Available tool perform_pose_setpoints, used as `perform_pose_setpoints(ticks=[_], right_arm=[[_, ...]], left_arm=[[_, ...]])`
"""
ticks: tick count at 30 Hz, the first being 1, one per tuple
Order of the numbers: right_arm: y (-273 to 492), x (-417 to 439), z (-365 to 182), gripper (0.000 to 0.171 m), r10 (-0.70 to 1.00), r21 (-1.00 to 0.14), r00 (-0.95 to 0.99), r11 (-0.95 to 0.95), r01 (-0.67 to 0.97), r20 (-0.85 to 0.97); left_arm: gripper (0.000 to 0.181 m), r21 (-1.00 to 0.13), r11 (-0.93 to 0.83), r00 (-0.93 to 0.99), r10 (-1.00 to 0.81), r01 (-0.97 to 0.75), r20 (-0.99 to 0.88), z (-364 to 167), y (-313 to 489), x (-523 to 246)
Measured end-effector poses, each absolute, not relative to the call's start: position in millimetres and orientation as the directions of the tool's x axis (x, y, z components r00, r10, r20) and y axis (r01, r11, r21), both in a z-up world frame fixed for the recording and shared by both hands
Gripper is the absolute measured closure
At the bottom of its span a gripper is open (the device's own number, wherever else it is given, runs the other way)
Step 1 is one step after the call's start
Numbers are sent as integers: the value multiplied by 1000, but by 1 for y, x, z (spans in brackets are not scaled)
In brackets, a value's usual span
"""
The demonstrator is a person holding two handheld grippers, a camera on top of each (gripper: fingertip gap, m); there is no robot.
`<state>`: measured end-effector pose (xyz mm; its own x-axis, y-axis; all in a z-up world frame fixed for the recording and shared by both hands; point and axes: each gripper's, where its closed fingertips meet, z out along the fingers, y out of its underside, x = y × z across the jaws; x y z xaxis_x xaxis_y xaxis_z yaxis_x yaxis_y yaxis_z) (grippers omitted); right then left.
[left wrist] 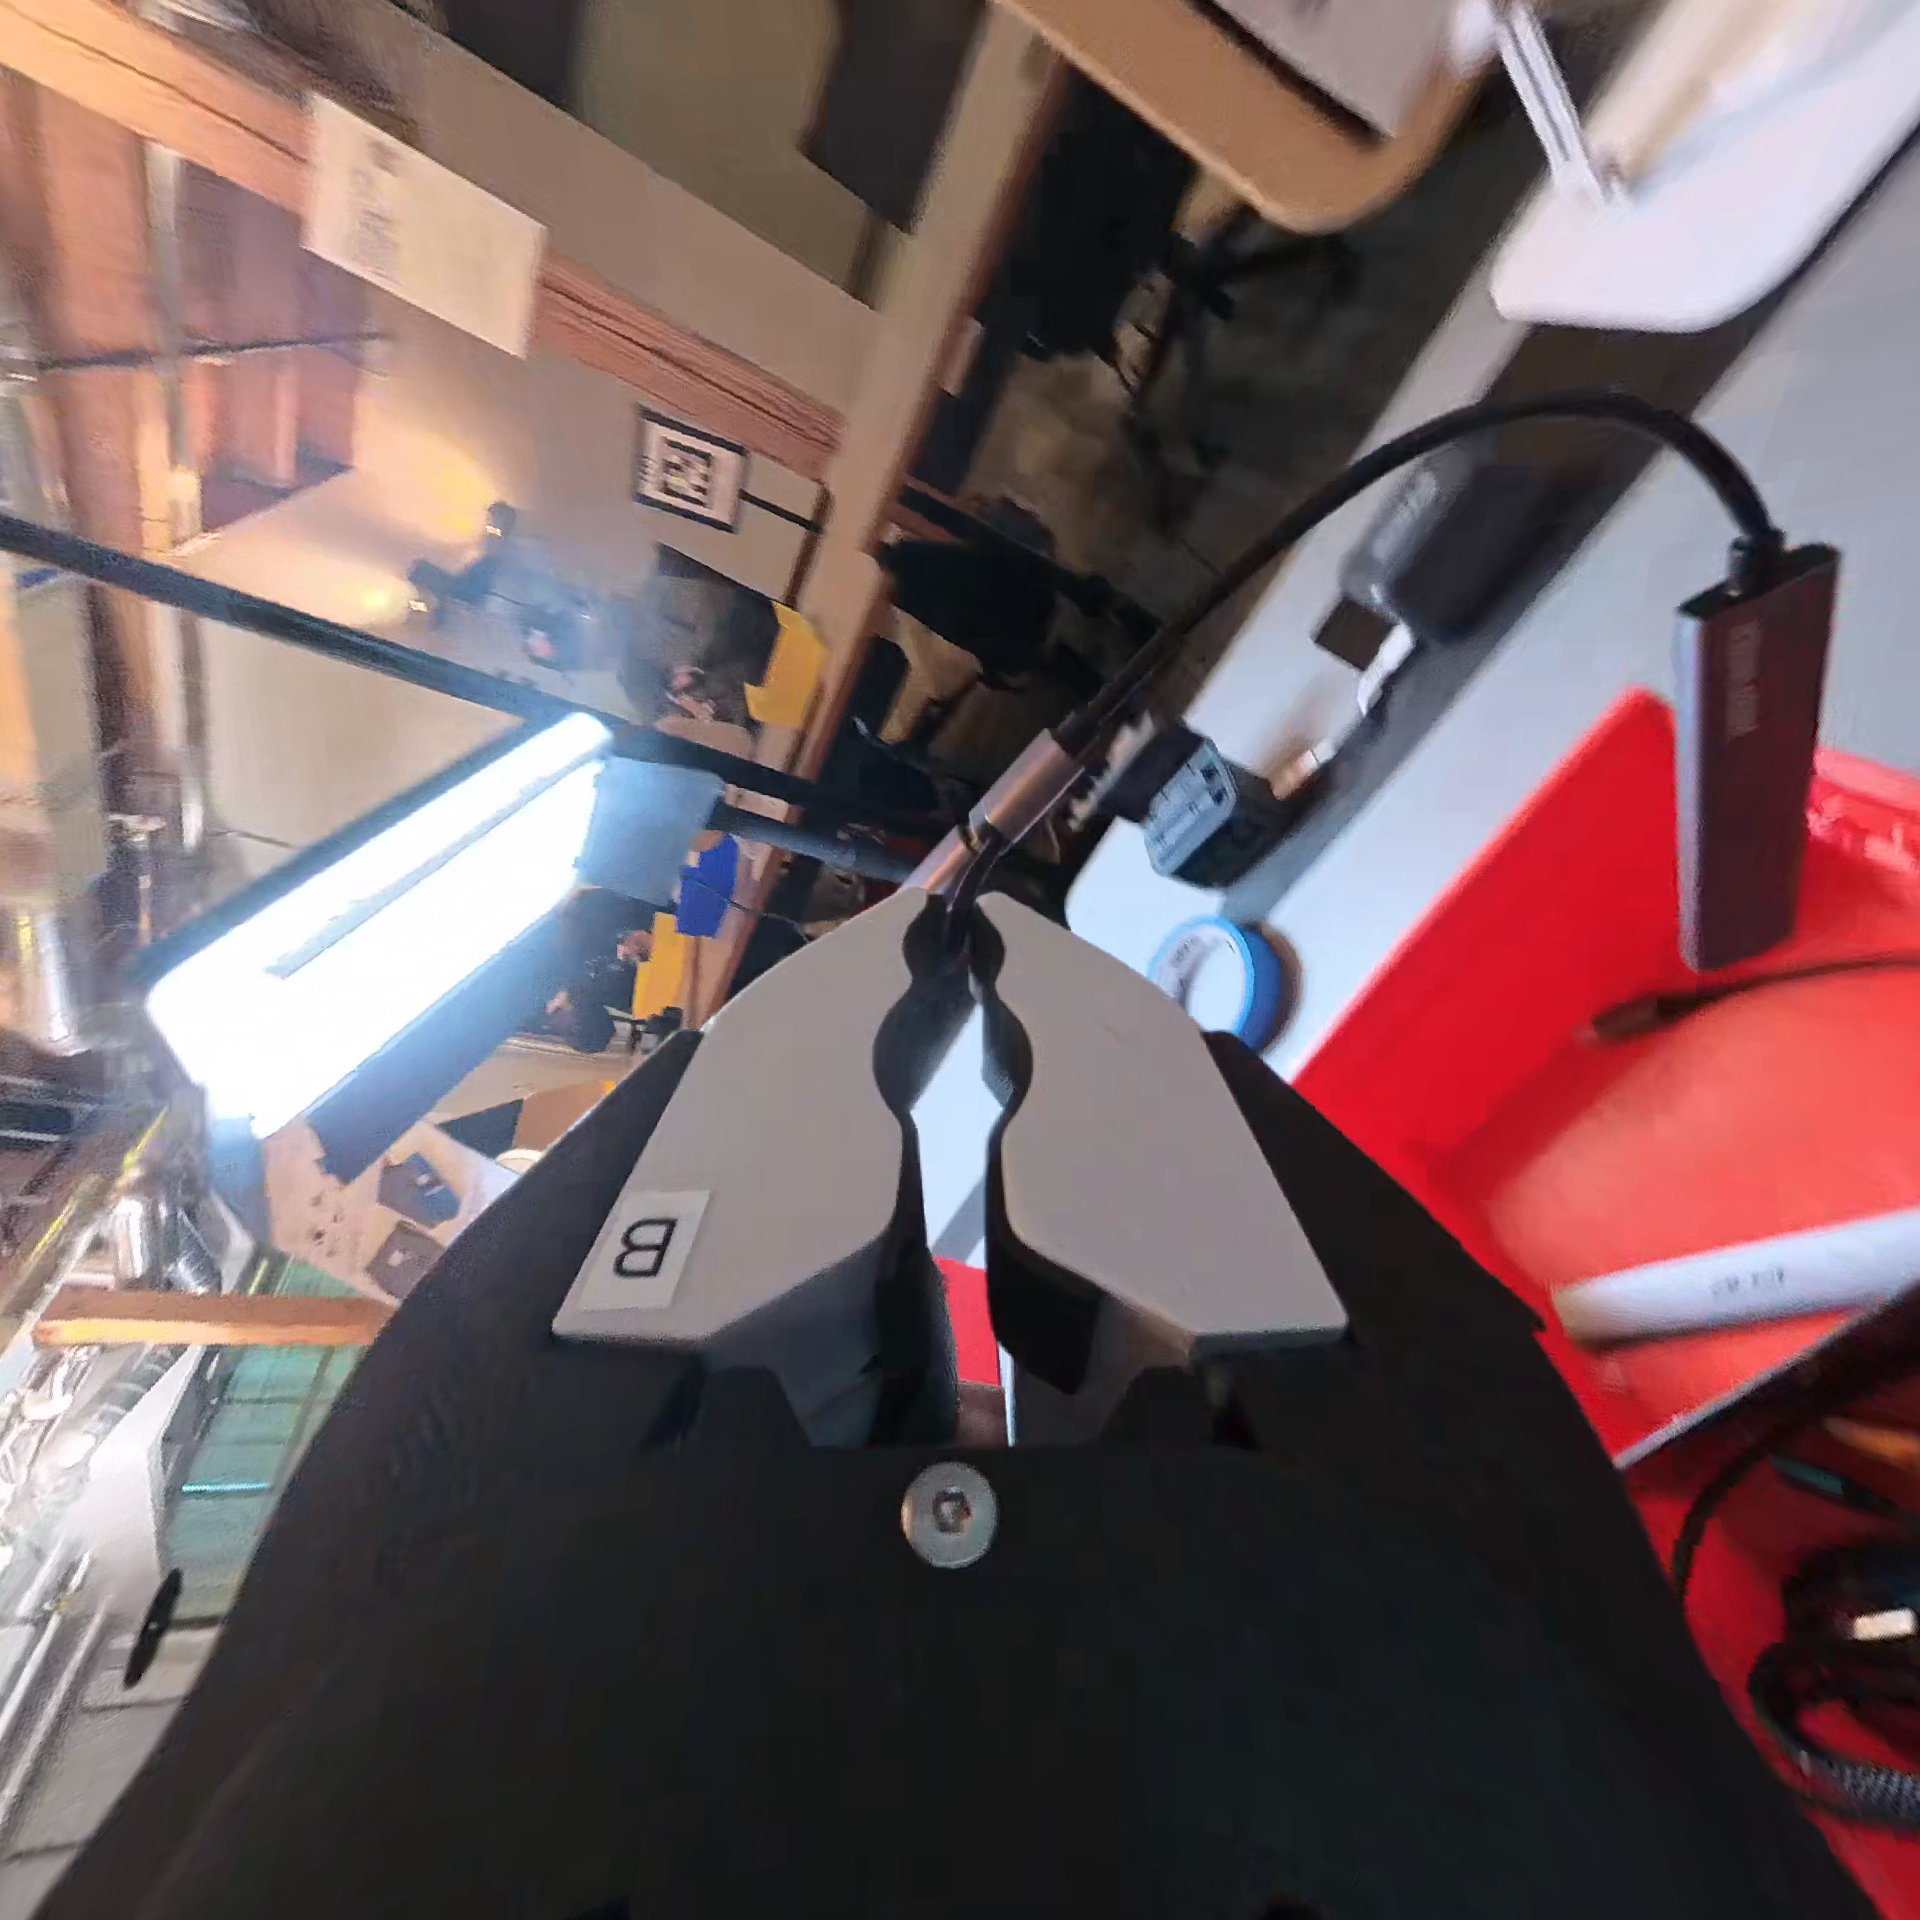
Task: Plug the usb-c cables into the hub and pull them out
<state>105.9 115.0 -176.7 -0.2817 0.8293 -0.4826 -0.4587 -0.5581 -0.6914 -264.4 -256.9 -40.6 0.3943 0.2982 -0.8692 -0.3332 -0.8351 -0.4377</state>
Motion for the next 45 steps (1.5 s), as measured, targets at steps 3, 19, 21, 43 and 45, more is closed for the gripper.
perform_pose_setpoints(ticks=[3, 19, 21, 43, 45], right_arm=[[111, 102, -180, 94, 840, -720, -273, -543, -432, -469], [48, 81, -198, 85, 975, -941, -213, -129, -313, -63], [41, 82, -191, 92, 978, -929, -203, -120, -349, -50], [61, 80, -199, 163, 905, -903, 222, 401, -153, 364], [68, 82, -197, 163, 810, -840, 326, 537, -75, 488]], left_arm=[[176, -525, -754, 350, 405, -394, -845, -7, -241, -245], [174, -677, -446, 512, 444, -586, -735, -16, -92, -91], [174, -683, -432, 532, 429, -589, -730, -21, -74, -71], [132, -990, -144, 930, 363, -8, -61, -143, -53, -31], [124, -992, -53, 937, 337, 115, 91, -170, -56, -19]])
